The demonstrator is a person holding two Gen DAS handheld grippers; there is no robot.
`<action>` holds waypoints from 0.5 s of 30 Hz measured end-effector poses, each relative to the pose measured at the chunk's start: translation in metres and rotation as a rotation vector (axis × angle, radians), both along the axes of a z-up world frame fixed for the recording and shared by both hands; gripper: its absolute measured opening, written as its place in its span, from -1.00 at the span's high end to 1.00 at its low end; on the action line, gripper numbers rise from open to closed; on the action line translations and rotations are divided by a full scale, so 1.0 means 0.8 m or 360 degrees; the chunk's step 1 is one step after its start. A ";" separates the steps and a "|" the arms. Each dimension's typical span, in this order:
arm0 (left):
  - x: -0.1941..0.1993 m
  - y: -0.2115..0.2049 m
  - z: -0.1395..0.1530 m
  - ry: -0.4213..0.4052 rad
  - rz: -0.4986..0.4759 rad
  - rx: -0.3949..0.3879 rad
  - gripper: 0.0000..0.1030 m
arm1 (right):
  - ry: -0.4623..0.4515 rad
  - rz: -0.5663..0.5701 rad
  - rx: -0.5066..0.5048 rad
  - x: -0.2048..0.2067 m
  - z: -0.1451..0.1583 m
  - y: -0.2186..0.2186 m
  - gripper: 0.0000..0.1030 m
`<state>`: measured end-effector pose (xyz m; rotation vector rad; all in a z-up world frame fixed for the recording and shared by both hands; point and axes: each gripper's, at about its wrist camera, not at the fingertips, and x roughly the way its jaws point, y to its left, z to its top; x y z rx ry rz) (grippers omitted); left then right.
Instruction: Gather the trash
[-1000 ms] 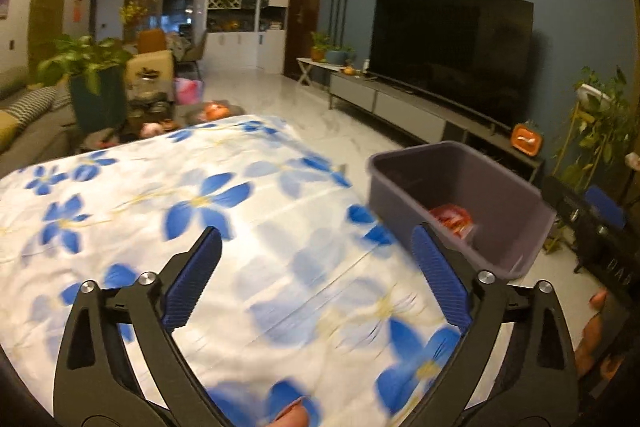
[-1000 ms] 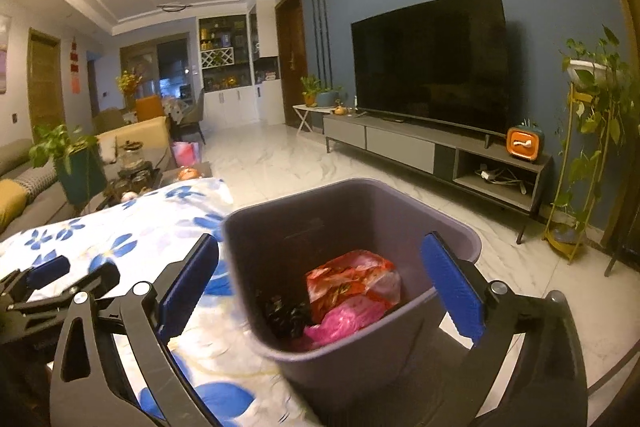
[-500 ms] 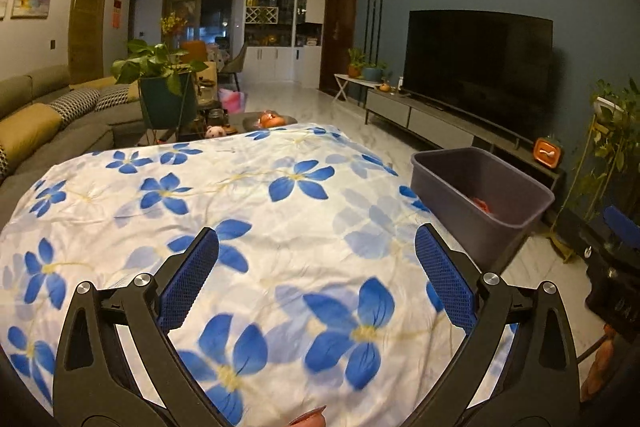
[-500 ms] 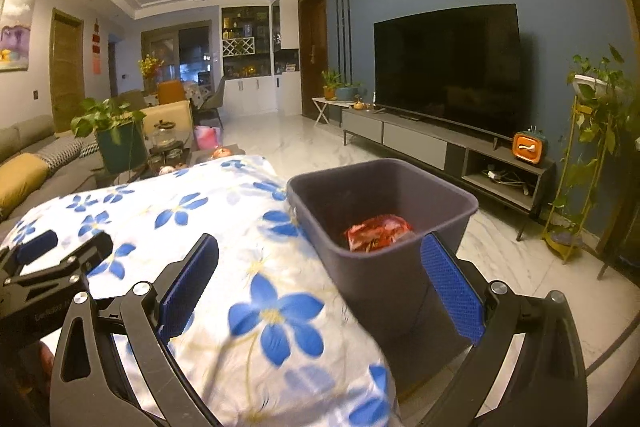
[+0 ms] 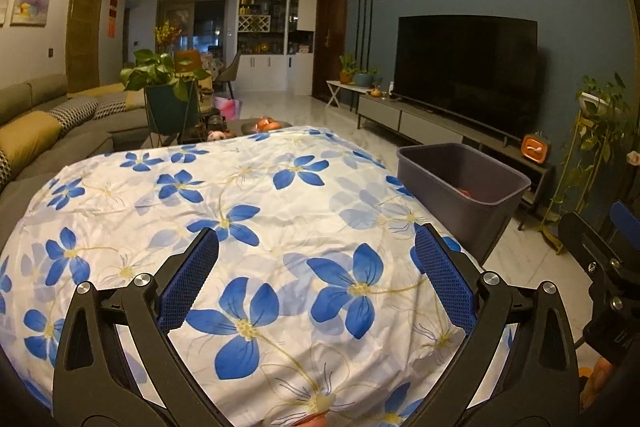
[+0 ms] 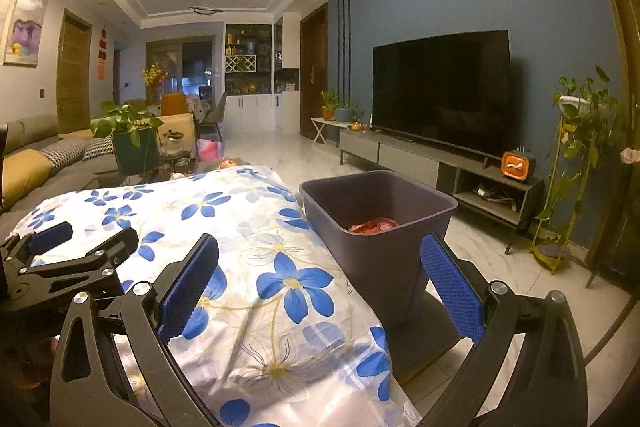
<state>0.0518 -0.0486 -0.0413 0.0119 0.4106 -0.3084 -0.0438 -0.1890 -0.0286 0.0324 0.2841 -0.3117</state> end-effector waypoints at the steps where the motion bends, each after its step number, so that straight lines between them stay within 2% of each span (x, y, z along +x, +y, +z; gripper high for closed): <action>1: -0.002 0.000 0.002 -0.0003 -0.0001 -0.0002 -0.88 | -0.0004 0.0004 0.0000 -0.001 0.000 0.002 -0.89; 15: -0.020 0.012 0.012 -0.0047 0.0031 -0.0005 -0.88 | -0.0027 0.0012 -0.0028 -0.009 0.001 0.015 -0.89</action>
